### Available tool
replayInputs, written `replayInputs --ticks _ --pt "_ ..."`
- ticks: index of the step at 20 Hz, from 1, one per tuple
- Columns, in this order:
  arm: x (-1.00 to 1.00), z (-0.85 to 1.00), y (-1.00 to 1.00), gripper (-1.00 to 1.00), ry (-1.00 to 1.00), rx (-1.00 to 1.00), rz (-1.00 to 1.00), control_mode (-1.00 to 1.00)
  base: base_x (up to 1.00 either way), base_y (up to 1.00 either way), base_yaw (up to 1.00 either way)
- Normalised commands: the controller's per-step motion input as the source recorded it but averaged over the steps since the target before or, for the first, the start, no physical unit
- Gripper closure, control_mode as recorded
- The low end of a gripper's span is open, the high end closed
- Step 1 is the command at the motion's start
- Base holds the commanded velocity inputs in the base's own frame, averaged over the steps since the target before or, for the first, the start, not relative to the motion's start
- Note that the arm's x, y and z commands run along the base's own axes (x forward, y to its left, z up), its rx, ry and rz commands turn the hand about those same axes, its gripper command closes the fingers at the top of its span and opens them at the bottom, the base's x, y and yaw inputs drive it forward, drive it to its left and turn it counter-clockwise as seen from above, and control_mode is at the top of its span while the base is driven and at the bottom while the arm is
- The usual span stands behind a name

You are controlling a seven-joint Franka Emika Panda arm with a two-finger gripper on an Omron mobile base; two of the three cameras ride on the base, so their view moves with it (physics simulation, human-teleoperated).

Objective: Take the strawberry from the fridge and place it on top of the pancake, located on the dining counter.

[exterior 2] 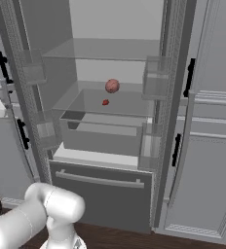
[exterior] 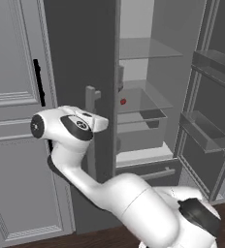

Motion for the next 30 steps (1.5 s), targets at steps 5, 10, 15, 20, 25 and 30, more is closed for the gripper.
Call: replayInputs --ticks 5,10,15,20,25,30 --pt "0.00 -0.01 0.57 -1.00 -0.01 -0.01 -0.13 -1.00 0.00 0.00 0.00" --pt "0.00 -0.04 0.32 -1.00 -0.01 -0.01 -0.03 -1.00 0.00 0.00 0.00" --pt "-0.31 -0.09 -0.05 -1.00 0.00 0.00 -0.05 -1.00 0.00 0.00 0.00" --pt "-0.95 0.00 -0.85 -1.00 0.00 0.20 0.00 -1.00 0.00 0.00 0.00" --pt "-0.77 0.00 -1.00 -1.00 0.00 0.35 0.05 -1.00 0.00 0.00 0.00" --pt "-0.57 0.00 -0.99 -1.00 0.00 0.58 0.17 -1.00 0.00 0.00 0.00"
